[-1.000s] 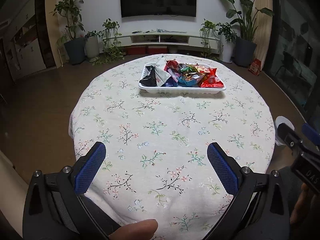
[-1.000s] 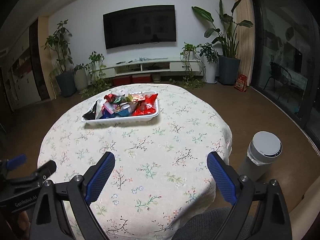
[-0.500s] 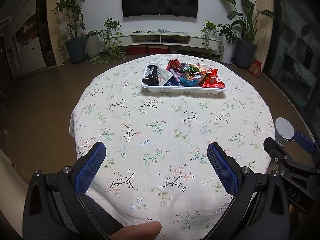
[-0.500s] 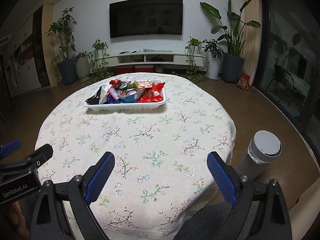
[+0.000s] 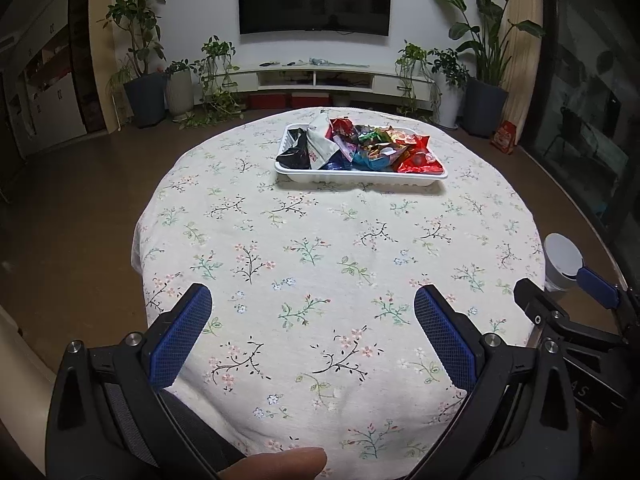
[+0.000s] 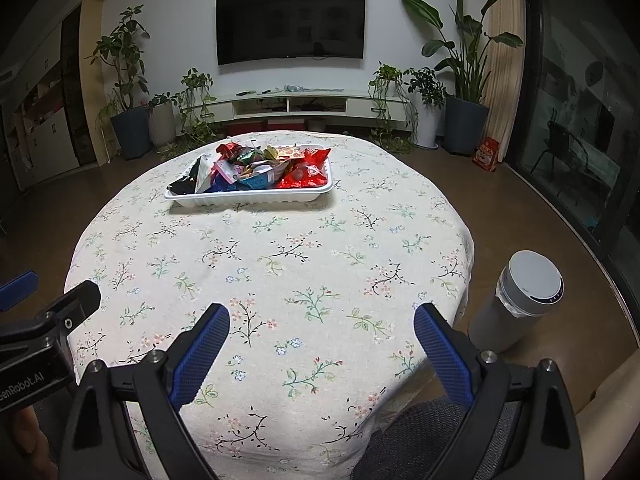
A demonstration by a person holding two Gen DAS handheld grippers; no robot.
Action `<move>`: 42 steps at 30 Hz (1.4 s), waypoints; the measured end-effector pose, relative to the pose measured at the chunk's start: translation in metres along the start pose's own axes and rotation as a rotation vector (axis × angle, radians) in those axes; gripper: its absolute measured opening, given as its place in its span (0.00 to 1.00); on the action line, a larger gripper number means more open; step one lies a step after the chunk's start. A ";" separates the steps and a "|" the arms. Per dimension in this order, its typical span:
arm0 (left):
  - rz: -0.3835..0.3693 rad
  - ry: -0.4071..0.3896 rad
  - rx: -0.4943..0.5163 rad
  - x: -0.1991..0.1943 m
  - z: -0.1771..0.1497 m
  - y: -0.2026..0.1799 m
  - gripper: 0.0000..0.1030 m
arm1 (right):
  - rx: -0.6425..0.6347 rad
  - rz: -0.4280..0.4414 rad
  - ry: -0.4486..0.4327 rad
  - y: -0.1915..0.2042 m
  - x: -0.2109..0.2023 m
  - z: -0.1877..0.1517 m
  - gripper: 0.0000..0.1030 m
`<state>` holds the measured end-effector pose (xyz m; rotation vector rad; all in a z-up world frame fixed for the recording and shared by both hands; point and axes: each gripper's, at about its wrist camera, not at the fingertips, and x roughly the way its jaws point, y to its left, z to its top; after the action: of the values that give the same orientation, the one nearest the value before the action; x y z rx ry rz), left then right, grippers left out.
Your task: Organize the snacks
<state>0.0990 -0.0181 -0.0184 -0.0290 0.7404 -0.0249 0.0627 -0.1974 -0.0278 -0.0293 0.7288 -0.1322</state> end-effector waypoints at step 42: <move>-0.016 0.008 0.013 0.004 -0.003 -0.004 1.00 | -0.014 0.007 0.021 0.003 0.003 -0.004 0.93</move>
<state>0.1000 -0.0223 -0.0231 -0.0225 0.7483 -0.0450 0.0625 -0.1947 -0.0335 -0.0383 0.7507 -0.1207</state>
